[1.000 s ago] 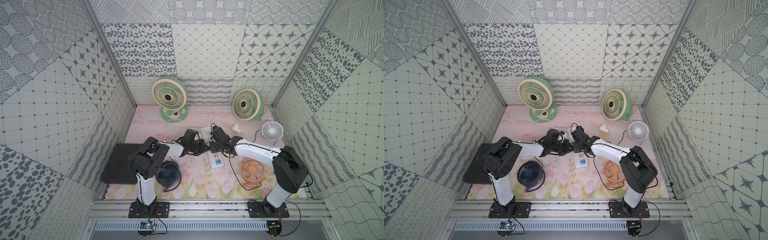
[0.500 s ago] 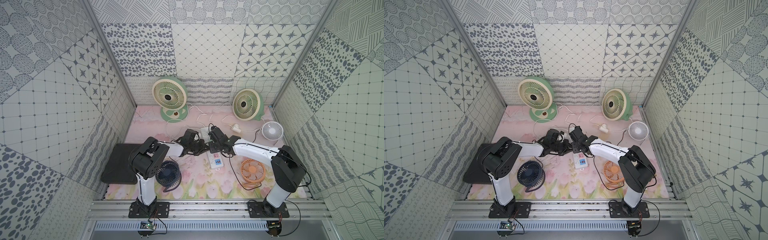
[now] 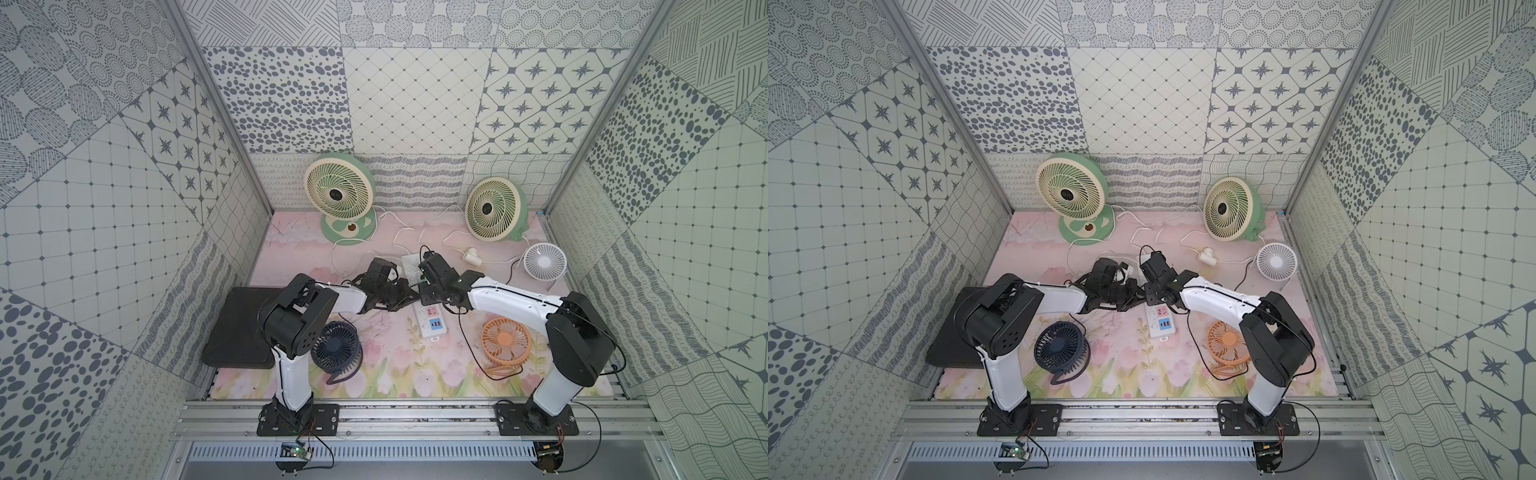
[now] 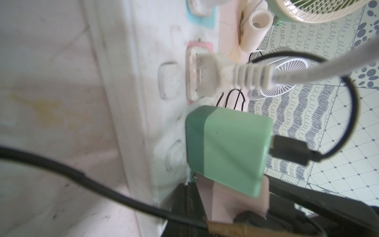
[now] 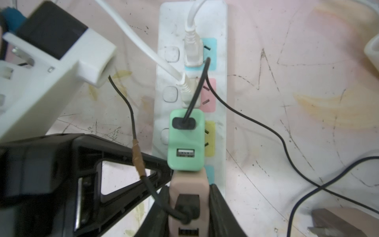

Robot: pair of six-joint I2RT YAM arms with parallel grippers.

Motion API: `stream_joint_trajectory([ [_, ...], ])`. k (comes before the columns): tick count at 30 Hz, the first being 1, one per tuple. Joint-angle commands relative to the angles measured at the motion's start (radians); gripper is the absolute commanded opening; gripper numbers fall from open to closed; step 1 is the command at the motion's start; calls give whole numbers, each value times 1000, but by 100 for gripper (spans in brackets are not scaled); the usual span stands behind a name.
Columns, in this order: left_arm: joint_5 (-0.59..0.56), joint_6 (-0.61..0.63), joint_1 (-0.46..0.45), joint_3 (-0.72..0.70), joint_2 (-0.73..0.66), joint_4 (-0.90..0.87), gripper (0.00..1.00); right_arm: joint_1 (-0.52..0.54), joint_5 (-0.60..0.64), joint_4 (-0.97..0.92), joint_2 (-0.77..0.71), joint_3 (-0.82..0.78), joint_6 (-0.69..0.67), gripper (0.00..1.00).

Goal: Unplug the desk fan from the power strip
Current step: Remove the plug from the socket.

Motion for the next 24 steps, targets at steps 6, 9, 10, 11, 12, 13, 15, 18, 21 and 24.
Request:
stream_joint_trajectory([
  [6, -70, 12, 7, -12, 12, -147, 0, 51, 77, -33, -5, 44, -34, 5],
  [9, -67, 18, 9, -11, 4, -153, 0, 31, 77, -32, -50, 27, -34, 5],
  [10, -67, 19, 9, -12, -3, -156, 0, 26, 79, -33, -67, 23, -36, 5],
  [11, -67, 21, 9, -13, -9, -158, 0, 23, 77, -33, -81, 22, -39, 5],
  [12, -66, 21, 9, -16, -17, -158, 0, 20, 69, -33, -91, 22, -42, 5],
  [13, -64, 22, 9, -20, -30, -159, 0, 18, 59, -33, -96, 26, -46, 5],
  [15, -67, 25, 11, -24, -60, -164, 0, 10, 32, -33, -99, 36, -53, 5],
  [18, -71, 38, 11, -23, -116, -187, 0, -1, -12, -31, -93, 54, -60, 5],
  [21, -79, 52, 13, -26, -172, -215, 0, -4, -51, -26, -88, 74, -76, 5],
  [24, -98, 62, 21, -37, -238, -235, 0, -4, -106, -1, -86, 95, -102, 5],
])
